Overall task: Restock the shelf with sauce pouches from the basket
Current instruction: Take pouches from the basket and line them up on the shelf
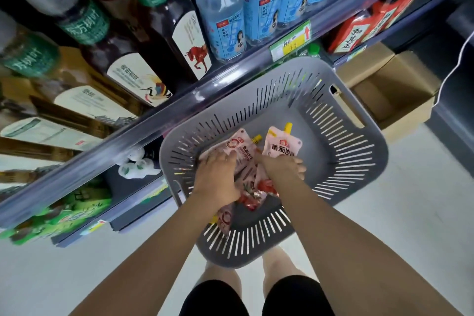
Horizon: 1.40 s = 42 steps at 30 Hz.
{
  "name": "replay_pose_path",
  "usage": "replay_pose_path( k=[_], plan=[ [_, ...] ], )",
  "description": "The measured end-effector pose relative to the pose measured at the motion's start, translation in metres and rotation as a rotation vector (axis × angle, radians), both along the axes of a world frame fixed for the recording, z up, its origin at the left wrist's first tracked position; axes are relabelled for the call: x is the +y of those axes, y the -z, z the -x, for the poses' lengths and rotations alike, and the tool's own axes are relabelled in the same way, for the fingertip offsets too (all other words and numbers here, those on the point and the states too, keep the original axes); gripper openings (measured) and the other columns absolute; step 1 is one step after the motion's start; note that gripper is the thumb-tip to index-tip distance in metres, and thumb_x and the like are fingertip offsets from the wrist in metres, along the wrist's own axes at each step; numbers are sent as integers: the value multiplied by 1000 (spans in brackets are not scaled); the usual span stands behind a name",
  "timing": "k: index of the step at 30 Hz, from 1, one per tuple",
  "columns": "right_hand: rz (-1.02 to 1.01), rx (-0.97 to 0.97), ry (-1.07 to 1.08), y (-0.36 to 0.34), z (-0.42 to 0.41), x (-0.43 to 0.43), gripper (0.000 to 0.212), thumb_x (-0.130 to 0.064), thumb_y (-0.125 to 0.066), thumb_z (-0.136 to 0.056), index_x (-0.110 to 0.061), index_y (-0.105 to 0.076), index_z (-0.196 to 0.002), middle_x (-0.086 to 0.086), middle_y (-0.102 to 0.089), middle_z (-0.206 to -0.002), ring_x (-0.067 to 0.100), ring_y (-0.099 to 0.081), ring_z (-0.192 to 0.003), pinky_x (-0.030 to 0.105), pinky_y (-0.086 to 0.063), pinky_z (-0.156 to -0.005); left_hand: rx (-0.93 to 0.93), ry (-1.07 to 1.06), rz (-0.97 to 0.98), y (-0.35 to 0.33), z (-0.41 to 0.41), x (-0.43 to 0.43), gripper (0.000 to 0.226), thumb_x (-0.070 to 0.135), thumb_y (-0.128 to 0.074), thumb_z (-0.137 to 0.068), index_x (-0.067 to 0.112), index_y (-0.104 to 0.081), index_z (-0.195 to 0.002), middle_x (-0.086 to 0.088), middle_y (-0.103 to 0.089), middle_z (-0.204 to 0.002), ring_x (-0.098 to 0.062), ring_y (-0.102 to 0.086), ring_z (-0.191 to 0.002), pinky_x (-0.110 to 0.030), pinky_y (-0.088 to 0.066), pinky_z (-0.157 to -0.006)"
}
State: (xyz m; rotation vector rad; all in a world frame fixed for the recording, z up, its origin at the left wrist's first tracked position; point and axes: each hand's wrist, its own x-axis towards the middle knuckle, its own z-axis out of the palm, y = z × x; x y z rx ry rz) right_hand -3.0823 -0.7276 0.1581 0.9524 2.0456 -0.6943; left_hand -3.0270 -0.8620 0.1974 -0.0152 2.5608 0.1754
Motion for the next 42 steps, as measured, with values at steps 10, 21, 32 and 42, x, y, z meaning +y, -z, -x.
replay_pose_path(
  k=[10,21,32,42],
  plan=[
    [-35,271,-272,-48,30,44,114,-56,-80,-62,3,-21,-140,21,-31,-142,35,-31,-133,40,-33,-106,-259,7,155,68,0,72,119,47,-72,-76,-3,8,-149,-23,-8,-155,-39,-12,-144,-45,-15,-117],
    [52,287,-259,-57,32,68,111,-46,-79,-64,3,-18,-143,20,-33,-141,35,-34,-132,42,-35,-108,-213,110,2,79,11,87,121,33,-84,-64,10,-4,-151,-9,-19,-148,-35,-32,-132,-49,-36,-108],
    [18,312,-348,-99,32,63,117,-49,-77,-67,6,-9,-144,24,-24,-146,37,-25,-137,42,-28,-111,-127,-201,-164,4,18,71,107,47,-84,-58,21,-29,-146,-8,-39,-137,-30,-45,-123,-42,-43,-100],
    [3,563,-376,-200,-18,30,125,-59,-78,-63,5,-10,-146,22,-20,-149,36,-19,-140,45,-24,-111,191,-282,-228,-106,-32,4,107,44,-82,-57,24,-26,-146,-4,-36,-134,-29,-44,-123,-38,-42,-102]
  ],
)
